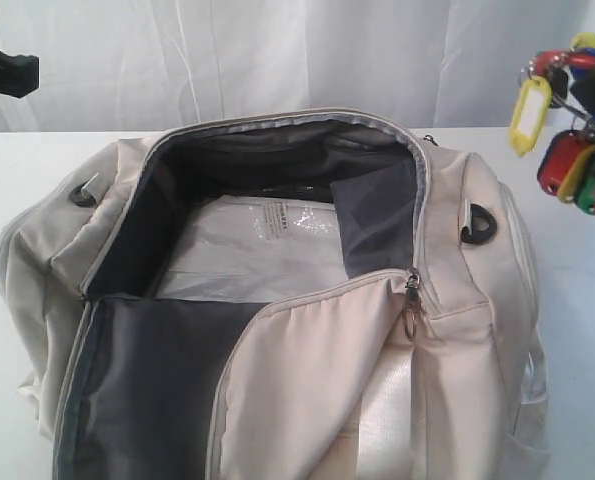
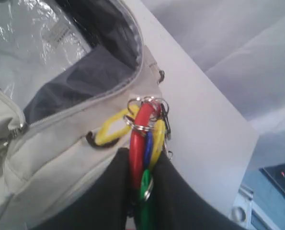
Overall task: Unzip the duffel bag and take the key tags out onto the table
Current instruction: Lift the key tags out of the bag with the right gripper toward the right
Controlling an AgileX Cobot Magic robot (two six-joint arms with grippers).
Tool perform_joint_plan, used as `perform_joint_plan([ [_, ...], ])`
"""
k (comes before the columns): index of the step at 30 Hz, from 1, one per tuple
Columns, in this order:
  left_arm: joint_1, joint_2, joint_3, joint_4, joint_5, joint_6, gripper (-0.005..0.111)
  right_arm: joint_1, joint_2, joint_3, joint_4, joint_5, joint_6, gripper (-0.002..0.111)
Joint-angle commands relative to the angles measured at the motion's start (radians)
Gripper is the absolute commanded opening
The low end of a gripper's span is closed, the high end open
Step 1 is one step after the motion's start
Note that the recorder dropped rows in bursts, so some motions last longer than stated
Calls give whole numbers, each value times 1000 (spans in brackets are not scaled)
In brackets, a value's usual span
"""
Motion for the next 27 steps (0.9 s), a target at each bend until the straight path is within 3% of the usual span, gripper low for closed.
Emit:
perform_joint_plan([
  [1, -2, -13, -7, 13, 3, -1, 8, -4, -33, 40, -88, 92, 76, 0],
  [8, -2, -13, -7, 13, 5, -1, 8, -4, -51, 176, -110, 94, 161, 0],
  [12, -2, -13, -7, 13, 7, -1, 8, -4, -51, 285, -129, -25, 219, 0],
  [18, -2, -13, -7, 13, 7, -1, 8, -4, -49, 423, -335, -118, 467, 0],
  [27, -2, -13, -7, 13, 7, -1, 8, -4, -49, 546, -401, -184, 551, 0],
])
